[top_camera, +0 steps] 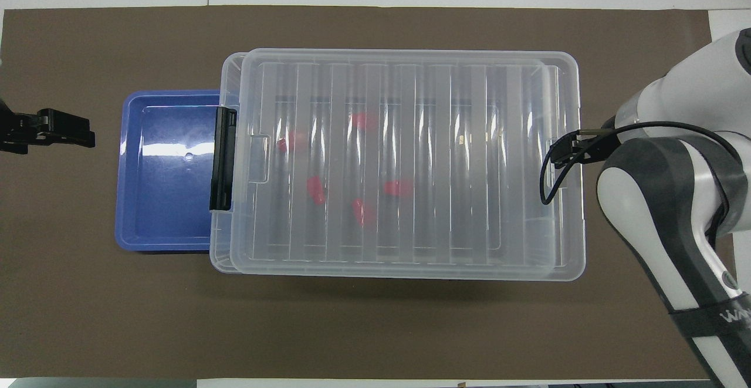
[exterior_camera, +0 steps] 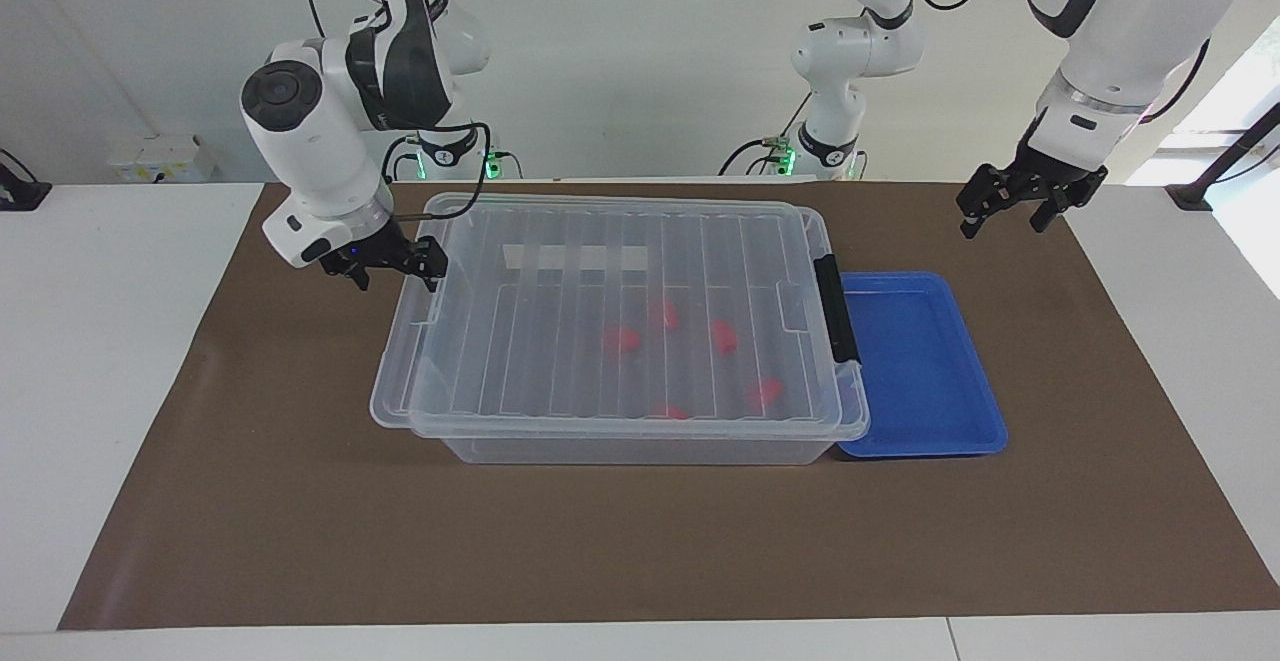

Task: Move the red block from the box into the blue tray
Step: 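Reach the right gripper to the clear lid's edge nearest it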

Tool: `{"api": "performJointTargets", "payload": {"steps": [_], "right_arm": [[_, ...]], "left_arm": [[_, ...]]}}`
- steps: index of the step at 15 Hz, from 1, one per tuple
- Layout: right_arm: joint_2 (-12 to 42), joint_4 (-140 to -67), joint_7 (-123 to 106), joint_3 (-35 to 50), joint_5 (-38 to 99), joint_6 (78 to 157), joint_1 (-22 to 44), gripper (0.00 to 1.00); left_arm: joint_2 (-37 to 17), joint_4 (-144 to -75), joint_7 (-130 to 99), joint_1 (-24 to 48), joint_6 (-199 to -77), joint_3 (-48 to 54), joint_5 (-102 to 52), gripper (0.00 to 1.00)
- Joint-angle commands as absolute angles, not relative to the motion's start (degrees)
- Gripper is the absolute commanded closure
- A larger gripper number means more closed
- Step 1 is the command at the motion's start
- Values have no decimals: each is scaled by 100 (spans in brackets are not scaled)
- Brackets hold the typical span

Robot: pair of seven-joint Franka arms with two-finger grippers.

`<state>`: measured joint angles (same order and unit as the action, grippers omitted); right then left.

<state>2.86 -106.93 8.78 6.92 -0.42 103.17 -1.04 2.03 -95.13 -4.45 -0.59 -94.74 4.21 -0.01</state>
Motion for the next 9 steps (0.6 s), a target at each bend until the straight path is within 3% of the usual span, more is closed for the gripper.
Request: {"api": "performJointTargets", "payload": {"steps": [1, 9], "right_arm": [[80, -11029, 747, 765, -88, 10441, -193, 0], [-44, -11293, 413, 738, -114, 10511, -255, 0]], "left_arm": [[290, -9598, -369, -141, -9439, 448, -97, 0], [299, -9598, -369, -141, -9439, 448, -97, 0]]}}
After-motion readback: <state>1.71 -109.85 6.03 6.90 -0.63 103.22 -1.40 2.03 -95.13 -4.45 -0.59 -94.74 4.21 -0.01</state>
